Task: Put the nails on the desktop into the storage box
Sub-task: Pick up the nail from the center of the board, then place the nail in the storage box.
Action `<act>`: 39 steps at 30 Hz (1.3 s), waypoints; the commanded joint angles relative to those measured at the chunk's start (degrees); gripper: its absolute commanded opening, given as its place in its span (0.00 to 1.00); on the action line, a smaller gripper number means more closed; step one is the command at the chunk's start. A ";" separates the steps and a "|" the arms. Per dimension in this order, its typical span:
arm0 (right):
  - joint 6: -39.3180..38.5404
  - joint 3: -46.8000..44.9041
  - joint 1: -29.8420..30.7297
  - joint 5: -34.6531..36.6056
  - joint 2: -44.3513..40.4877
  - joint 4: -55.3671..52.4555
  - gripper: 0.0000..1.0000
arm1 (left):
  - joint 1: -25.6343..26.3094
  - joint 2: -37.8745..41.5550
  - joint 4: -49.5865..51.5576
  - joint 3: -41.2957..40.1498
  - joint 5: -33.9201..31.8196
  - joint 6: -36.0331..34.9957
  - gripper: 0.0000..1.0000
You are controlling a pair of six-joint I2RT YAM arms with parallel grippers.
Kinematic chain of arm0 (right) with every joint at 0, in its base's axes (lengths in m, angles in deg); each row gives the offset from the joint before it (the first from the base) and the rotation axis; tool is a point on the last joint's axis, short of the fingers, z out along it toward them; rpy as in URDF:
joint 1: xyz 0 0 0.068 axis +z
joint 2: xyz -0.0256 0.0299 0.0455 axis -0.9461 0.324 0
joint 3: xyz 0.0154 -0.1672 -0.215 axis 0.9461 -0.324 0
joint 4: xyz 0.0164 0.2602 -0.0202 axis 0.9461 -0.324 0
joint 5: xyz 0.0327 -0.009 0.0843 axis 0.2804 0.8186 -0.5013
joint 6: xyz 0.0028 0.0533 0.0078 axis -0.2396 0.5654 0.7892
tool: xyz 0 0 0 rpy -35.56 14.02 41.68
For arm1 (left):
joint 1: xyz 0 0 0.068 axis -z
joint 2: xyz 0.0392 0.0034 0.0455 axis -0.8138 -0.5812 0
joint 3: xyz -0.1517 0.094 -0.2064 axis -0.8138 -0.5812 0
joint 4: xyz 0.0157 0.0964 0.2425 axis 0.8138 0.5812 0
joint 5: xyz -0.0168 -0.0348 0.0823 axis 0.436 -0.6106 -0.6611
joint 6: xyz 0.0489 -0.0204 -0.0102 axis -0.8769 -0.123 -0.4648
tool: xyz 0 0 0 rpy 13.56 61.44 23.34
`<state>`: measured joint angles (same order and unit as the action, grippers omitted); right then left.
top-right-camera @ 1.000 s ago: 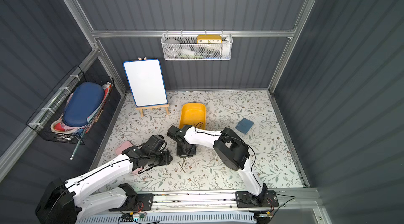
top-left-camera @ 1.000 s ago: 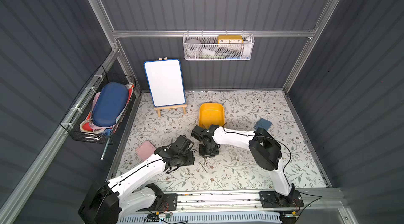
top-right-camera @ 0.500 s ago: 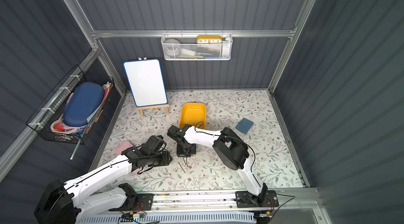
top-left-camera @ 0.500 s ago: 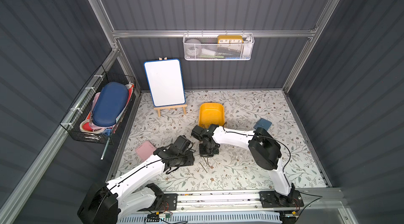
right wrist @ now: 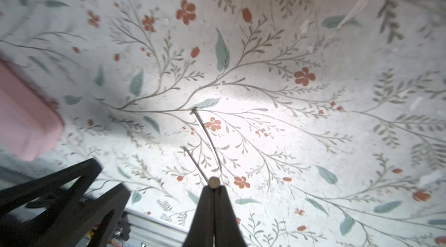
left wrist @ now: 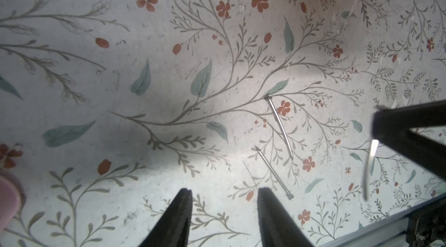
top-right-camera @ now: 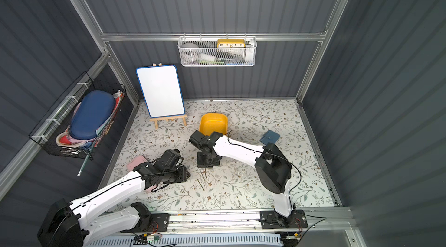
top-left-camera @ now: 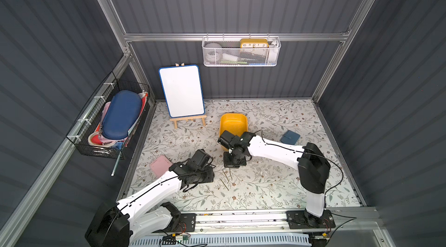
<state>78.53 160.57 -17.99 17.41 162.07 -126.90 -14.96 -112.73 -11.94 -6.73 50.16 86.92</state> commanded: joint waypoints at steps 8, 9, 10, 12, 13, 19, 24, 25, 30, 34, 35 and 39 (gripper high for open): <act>-12.52 18.65 -15.92 -2.20 4.48 -10.82 0.00 | -0.13 -0.53 0.72 0.93 -0.89 0.72 0.49; -13.42 21.87 -16.83 -2.04 6.41 -11.69 0.00 | -0.13 -0.75 0.58 0.88 -1.02 0.76 0.49; -14.36 25.31 -17.80 -2.11 8.95 -13.04 0.00 | -0.27 -1.01 0.37 0.86 -1.13 0.76 0.49; -16.11 31.06 -19.33 -2.25 13.55 -15.25 0.00 | -0.50 -1.77 -0.06 0.96 -1.07 0.65 0.49; -16.69 33.64 -19.96 -1.91 15.86 -16.38 0.00 | -0.48 -2.20 -0.30 0.94 -1.04 0.72 0.49; -18.08 39.89 -22.46 -3.37 24.60 -15.90 0.00 | -0.75 -4.81 -1.49 1.55 -0.75 0.59 0.49; -18.49 42.05 -22.82 -4.26 29.18 -14.53 0.00 | -0.92 -6.52 -2.08 1.92 -0.61 0.24 0.50; -18.49 41.95 -22.80 -4.29 29.66 -14.29 0.00 | -0.93 -6.77 -2.11 1.96 -0.55 0.28 0.49; -18.17 39.62 -22.81 -5.37 30.51 -11.91 0.00 | -1.14 -7.54 -2.75 1.77 -0.45 0.19 0.50; -17.51 37.28 -22.77 -6.39 30.79 -10.00 0.00 | -1.10 -7.55 -2.94 1.63 -0.47 0.19 0.50; -17.28 36.66 -22.70 -6.40 30.87 -9.52 0.00 | -1.11 -7.51 -2.90 1.59 -0.49 0.22 0.50; -16.99 35.00 -22.76 -6.71 31.23 -8.48 0.00 | -1.10 -7.45 -2.90 1.55 -0.51 0.19 0.50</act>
<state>61.03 196.74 -40.64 11.36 192.67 -136.30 -15.83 -119.95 -14.91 -6.03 49.96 87.12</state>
